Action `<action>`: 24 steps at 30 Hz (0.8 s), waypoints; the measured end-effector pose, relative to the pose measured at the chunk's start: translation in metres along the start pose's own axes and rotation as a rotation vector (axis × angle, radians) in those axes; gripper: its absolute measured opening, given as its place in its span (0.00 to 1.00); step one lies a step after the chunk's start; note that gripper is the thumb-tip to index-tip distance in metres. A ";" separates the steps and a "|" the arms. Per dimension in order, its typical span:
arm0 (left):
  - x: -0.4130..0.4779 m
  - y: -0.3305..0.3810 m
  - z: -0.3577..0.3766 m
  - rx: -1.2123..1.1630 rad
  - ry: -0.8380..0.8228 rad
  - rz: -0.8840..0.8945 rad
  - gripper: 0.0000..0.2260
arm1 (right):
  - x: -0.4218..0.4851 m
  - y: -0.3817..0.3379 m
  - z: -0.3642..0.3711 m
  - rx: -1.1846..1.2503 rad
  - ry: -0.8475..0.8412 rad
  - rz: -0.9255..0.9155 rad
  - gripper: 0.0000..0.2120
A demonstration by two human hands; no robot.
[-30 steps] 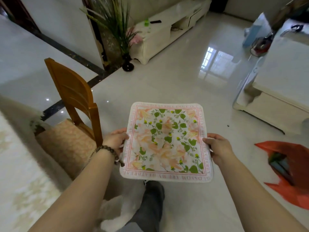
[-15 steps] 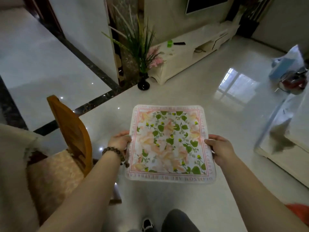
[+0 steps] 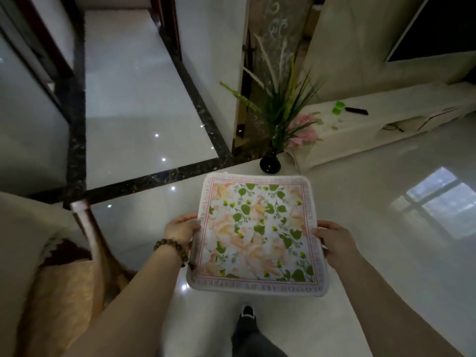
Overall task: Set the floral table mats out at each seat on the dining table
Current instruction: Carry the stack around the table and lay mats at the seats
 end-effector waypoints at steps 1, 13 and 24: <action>0.007 0.013 0.006 -0.030 0.013 -0.004 0.11 | 0.014 -0.020 0.016 -0.033 -0.034 -0.030 0.08; 0.123 0.120 -0.026 -0.320 0.330 -0.106 0.13 | 0.096 -0.170 0.276 -0.272 -0.359 -0.128 0.08; 0.268 0.229 -0.126 -0.570 0.505 -0.150 0.10 | 0.057 -0.282 0.557 -0.409 -0.572 -0.240 0.07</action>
Point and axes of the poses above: each hand's wrist, its own x-axis towards the middle knuckle, its own z-axis out of the palm, y = z × x, the point moved 4 cm from there along x, towards the middle knuckle, and after that the axes turned 14 degrees about y, right-handed, at the moved point
